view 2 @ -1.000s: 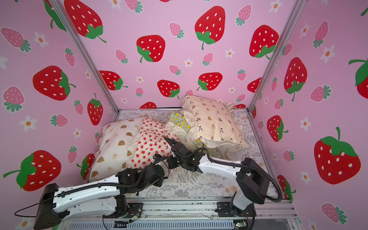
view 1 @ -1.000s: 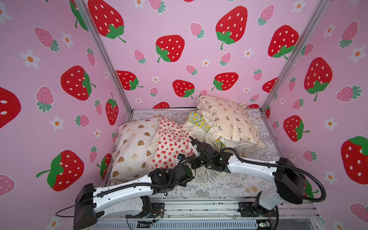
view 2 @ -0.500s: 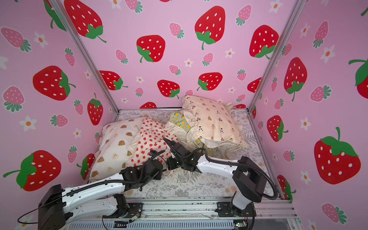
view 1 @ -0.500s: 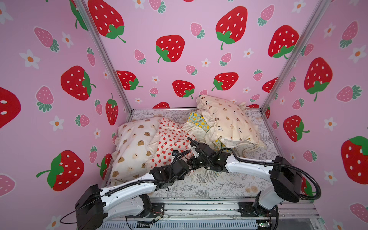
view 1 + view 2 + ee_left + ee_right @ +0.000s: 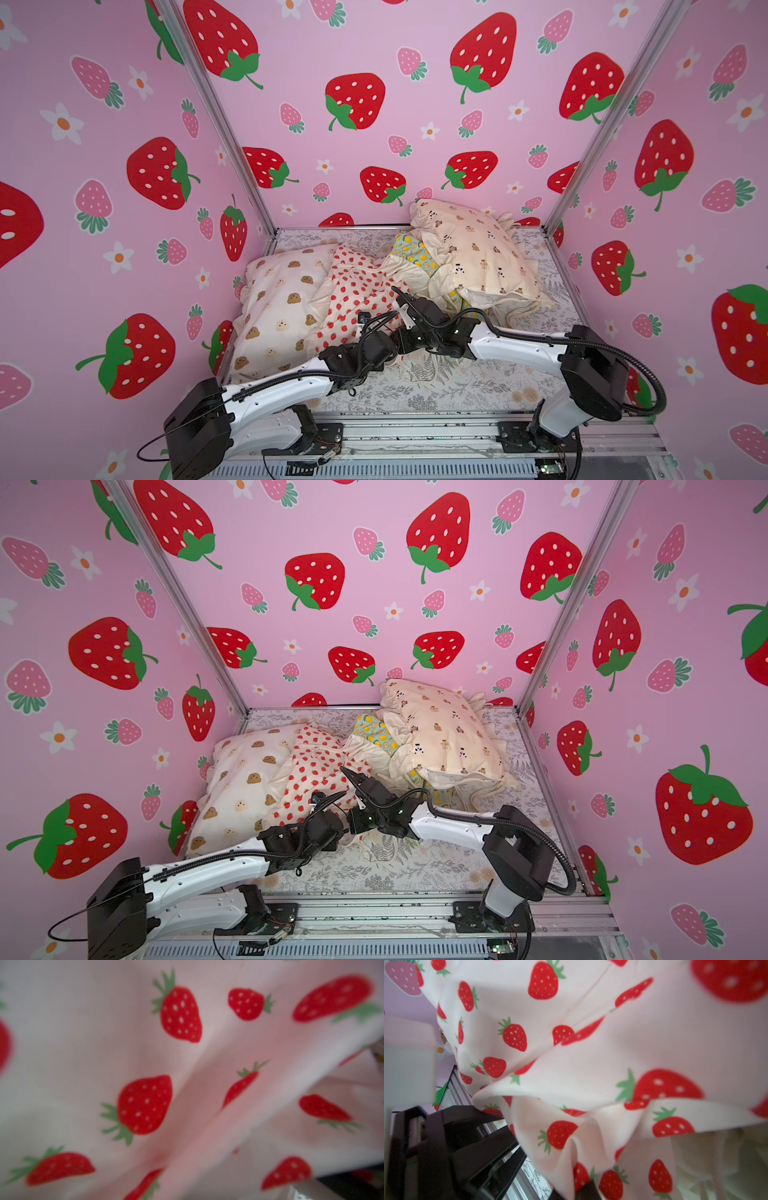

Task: Zip up pillowcases
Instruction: Adjust the pillowcase at the center of the board.

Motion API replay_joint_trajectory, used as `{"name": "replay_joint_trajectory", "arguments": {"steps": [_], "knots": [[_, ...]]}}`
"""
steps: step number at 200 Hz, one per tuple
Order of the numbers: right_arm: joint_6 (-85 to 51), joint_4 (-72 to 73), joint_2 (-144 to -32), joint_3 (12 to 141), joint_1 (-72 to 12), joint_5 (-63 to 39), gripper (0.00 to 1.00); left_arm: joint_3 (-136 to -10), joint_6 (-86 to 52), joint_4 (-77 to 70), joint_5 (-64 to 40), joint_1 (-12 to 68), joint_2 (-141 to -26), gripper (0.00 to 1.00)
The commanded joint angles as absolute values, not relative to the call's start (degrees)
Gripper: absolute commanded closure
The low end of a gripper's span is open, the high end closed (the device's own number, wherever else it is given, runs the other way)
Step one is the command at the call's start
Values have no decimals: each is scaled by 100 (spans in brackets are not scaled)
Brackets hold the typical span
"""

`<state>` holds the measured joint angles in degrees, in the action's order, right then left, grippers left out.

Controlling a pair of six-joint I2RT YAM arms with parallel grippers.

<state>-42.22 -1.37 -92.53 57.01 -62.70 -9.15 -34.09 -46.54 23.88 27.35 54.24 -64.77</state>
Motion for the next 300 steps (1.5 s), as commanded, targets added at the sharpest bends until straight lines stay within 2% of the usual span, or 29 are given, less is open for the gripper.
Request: {"name": "replay_joint_trajectory", "arguments": {"steps": [1, 48, 95, 126, 146, 163, 170, 191, 235, 300], "knots": [[-4315, -70, -9211, 5811, -6231, -958, 100, -3346, -4781, 2318, 2989, 5371, -6467, 80], [-4342, -26, -9211, 5774, -6215, -949, 100, -3491, -4649, 2030, 2962, 5353, -6695, 84], [-4359, -29, -9155, 5696, -6196, -923, 100, -3541, -4846, 1825, 3243, 5235, -6823, 84], [-4375, -20, -9142, 5654, -6172, -923, 100, -3550, -4937, 1774, 3531, 5159, -6785, 88], [-4377, -26, -9154, 5644, -6152, -923, 100, -3445, -4656, 1470, 3428, 5141, -6704, 93], [-4377, -24, -9158, 5634, -6127, -923, 100, -3353, -4593, 1368, 3366, 5123, -6604, 93], [-4368, -26, -9149, 5634, -6117, -915, 100, -3349, -4591, 1416, 3359, 5114, -6572, 97], [-4351, -52, -9154, 5654, -6082, -914, 100, -3350, -4582, 1605, 3293, 5085, -6467, 100], [-4208, -348, -9099, 5804, -6038, -712, 100, -3297, -4498, 2199, 2616, 5089, -5974, 100], [-3757, -1130, -8950, 6204, -5994, -282, 100, -3346, -4755, 3853, 1680, 5089, -5110, 100]]}}
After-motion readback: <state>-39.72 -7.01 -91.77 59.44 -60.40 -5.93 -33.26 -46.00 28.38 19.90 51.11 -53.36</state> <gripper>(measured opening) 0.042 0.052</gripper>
